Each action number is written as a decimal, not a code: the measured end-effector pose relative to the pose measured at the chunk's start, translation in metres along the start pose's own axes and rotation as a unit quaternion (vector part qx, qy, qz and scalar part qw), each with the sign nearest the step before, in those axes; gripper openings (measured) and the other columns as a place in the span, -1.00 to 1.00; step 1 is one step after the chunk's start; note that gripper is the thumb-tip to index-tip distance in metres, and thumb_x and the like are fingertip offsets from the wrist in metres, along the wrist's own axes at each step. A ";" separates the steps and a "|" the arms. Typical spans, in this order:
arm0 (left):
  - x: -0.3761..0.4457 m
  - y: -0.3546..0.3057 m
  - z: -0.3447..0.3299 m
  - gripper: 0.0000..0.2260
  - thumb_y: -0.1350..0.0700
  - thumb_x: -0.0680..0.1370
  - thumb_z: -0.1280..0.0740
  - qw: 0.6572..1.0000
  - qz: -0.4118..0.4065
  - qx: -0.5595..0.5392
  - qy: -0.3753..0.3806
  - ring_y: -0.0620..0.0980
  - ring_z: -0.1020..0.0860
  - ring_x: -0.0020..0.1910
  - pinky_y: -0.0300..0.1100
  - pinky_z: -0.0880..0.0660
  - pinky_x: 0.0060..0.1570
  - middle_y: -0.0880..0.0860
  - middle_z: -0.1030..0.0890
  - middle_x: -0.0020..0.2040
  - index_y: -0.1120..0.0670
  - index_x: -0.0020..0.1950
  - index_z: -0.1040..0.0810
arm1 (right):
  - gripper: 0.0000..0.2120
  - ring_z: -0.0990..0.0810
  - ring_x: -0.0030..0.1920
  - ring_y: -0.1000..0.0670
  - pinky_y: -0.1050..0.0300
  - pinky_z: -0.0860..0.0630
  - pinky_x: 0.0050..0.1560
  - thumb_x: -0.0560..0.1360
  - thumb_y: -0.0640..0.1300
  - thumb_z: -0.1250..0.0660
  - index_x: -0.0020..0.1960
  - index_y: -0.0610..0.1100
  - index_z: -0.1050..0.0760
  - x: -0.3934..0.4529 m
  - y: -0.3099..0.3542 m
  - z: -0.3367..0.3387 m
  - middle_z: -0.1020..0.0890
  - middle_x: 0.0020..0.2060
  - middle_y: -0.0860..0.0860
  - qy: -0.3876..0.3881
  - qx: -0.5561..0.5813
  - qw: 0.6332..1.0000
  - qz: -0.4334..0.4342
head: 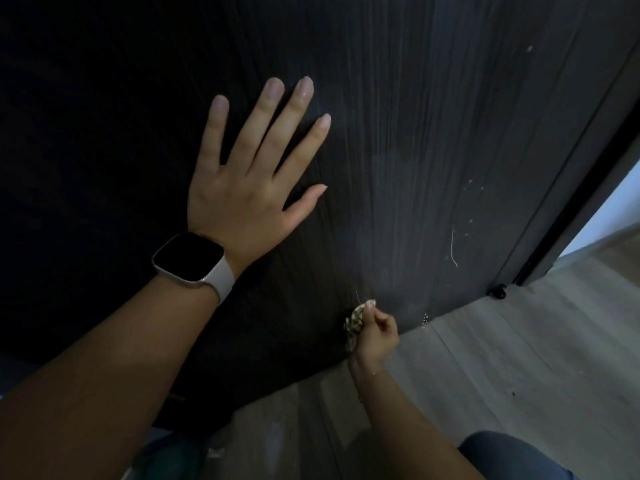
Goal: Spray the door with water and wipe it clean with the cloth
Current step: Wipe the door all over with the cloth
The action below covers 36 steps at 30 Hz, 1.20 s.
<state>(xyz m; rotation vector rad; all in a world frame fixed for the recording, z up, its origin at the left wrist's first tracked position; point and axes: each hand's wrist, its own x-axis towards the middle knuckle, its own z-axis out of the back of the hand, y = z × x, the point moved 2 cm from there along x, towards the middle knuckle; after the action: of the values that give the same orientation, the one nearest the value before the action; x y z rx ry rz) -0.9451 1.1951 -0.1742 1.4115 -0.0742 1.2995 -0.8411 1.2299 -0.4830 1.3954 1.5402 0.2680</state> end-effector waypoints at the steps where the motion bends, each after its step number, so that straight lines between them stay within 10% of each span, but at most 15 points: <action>1: 0.000 0.000 0.000 -0.46 -0.20 0.64 -0.17 1.000 0.001 0.001 0.000 0.12 -0.19 0.50 0.19 -0.06 0.45 0.12 -0.30 0.53 0.03 0.55 -0.29 | -0.77 -0.51 -0.23 -0.05 -0.11 -0.47 -0.12 0.48 -0.26 -0.44 -0.29 -0.09 -0.47 -0.009 0.012 -0.010 -0.56 -0.32 -0.13 0.008 -0.006 1.000 0.027; 8: -0.002 0.000 -0.001 -0.45 -0.20 0.64 -0.17 1.000 -0.001 0.001 -0.001 0.13 -0.18 0.50 0.19 -0.05 0.45 0.13 -0.28 0.54 0.04 0.56 -0.27 | -0.69 -0.57 -0.14 0.02 0.14 -0.53 -0.01 0.46 -0.34 -0.44 -0.30 0.03 -0.51 -0.025 0.041 -0.037 -0.58 -0.21 -0.14 0.084 -0.038 0.979 0.180; 12: -0.001 0.001 -0.001 -0.46 -0.19 0.64 -0.17 1.000 -0.001 0.002 -0.003 0.13 -0.19 0.50 0.19 -0.06 0.44 0.14 -0.30 0.53 0.04 0.55 -0.29 | -0.80 -0.56 -0.23 -0.03 0.02 -0.52 -0.12 0.37 -0.12 -0.55 -0.29 -0.10 -0.54 0.001 -0.002 0.001 -0.62 -0.32 -0.09 0.043 -0.028 0.998 0.036; 15: -0.002 0.001 -0.001 -0.46 -0.19 0.63 -0.18 1.000 0.002 0.000 -0.006 0.13 -0.20 0.49 0.19 -0.06 0.44 0.14 -0.32 0.52 0.04 0.55 -0.30 | -0.54 -0.55 -0.16 -0.14 -0.14 -0.50 -0.09 0.02 0.24 -0.64 -0.30 -0.04 -0.60 0.032 -0.049 0.031 -0.60 -0.26 -0.18 0.036 0.002 0.998 -0.048; 20: -0.001 0.000 -0.001 -0.46 -0.20 0.64 -0.16 1.000 -0.001 0.013 -0.003 0.14 -0.25 0.49 0.20 -0.11 0.44 0.13 -0.33 0.52 0.03 0.55 -0.30 | -0.78 -0.52 -0.44 0.04 0.19 -0.51 -0.42 0.52 -0.30 -0.39 -0.26 -0.18 -0.43 -0.010 0.004 -0.006 -0.59 -0.47 0.00 0.023 -0.012 0.999 -0.021; 25: -0.002 0.000 0.000 -0.46 -0.20 0.63 -0.17 1.000 -0.006 0.019 -0.007 0.14 -0.30 0.48 0.21 -0.14 0.43 0.12 -0.34 0.52 0.03 0.54 -0.31 | -0.79 -0.55 -0.28 0.11 0.27 -0.53 -0.20 0.49 -0.37 -0.39 -0.26 -0.18 -0.46 -0.022 0.009 -0.024 -0.60 -0.32 -0.03 0.066 -0.020 0.997 0.043; 32: -0.001 0.001 0.000 -0.46 -0.20 0.63 -0.17 1.000 -0.002 0.017 0.001 0.14 -0.27 0.49 0.21 -0.12 0.43 0.13 -0.33 0.53 0.03 0.55 -0.29 | -0.86 -0.49 -0.34 -0.06 0.14 -0.53 -0.34 0.49 -0.22 -0.36 -0.23 -0.17 -0.47 0.010 -0.019 0.021 -0.59 -0.46 0.01 0.029 0.048 0.985 -0.166; 36: 0.001 0.000 0.001 -0.46 -0.20 0.63 -0.18 1.000 -0.005 0.017 0.002 0.15 -0.32 0.48 0.22 -0.16 0.41 0.13 -0.34 0.52 0.03 0.54 -0.30 | -0.81 -0.56 -0.23 -0.02 0.14 -0.56 -0.17 0.53 -0.28 -0.37 -0.24 -0.16 -0.47 -0.008 -0.005 -0.010 -0.58 -0.29 -0.09 -0.021 0.027 0.998 -0.059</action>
<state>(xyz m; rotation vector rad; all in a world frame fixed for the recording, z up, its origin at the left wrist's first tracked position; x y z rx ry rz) -0.9444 1.1945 -0.1733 1.4363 -0.0423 1.3004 -0.8536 1.2258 -0.4778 1.3368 1.5996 0.1252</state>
